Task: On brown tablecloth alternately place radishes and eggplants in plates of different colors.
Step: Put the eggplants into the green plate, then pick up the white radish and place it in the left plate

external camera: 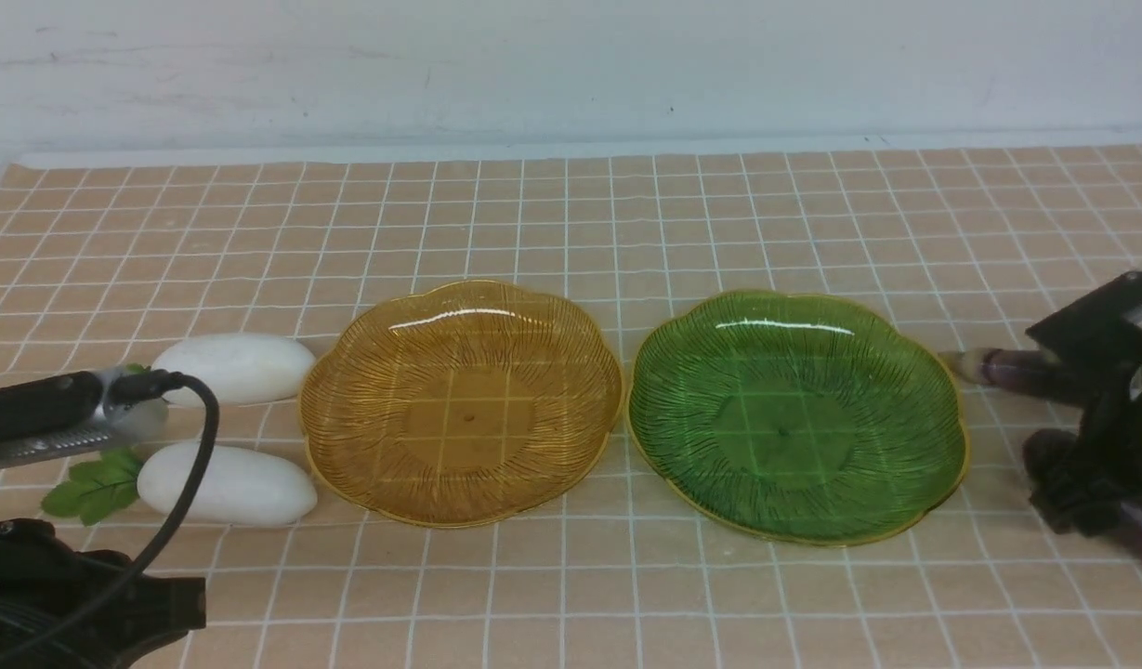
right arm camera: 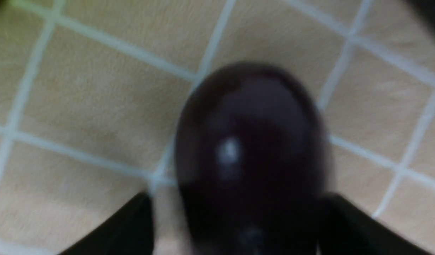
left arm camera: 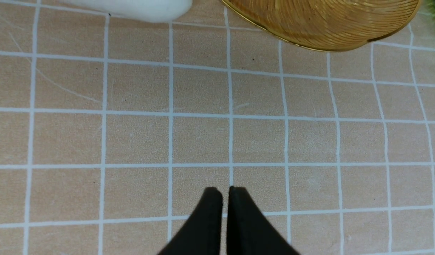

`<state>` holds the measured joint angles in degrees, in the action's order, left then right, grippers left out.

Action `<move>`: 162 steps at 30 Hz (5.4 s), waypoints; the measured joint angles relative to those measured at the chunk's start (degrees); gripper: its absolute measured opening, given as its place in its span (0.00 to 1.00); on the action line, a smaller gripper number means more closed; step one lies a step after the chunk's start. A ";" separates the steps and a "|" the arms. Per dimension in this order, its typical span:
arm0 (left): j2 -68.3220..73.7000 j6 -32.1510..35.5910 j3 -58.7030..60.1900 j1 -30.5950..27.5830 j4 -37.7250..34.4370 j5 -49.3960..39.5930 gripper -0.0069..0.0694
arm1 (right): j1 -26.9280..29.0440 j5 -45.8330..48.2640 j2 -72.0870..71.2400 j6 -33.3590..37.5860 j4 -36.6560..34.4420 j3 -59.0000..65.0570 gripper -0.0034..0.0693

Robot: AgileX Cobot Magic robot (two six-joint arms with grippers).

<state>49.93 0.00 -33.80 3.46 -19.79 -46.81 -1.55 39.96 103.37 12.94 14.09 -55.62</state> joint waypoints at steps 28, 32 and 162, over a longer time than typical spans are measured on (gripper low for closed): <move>0.00 0.00 0.05 0.00 0.17 0.58 0.10 | -8.11 16.50 2.14 5.63 -33.68 -28.13 0.58; 0.00 0.00 0.05 0.00 0.17 0.64 0.10 | -10.33 14.07 6.57 6.80 -30.28 -28.13 0.60; 46.01 -59.92 -8.90 -1.19 17.85 40.02 0.78 | -13.16 31.77 -33.94 -3.24 -23.81 -8.35 0.03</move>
<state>95.94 -59.92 -42.70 2.27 -1.93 -6.79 -14.71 71.72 69.43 9.70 -9.72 -63.97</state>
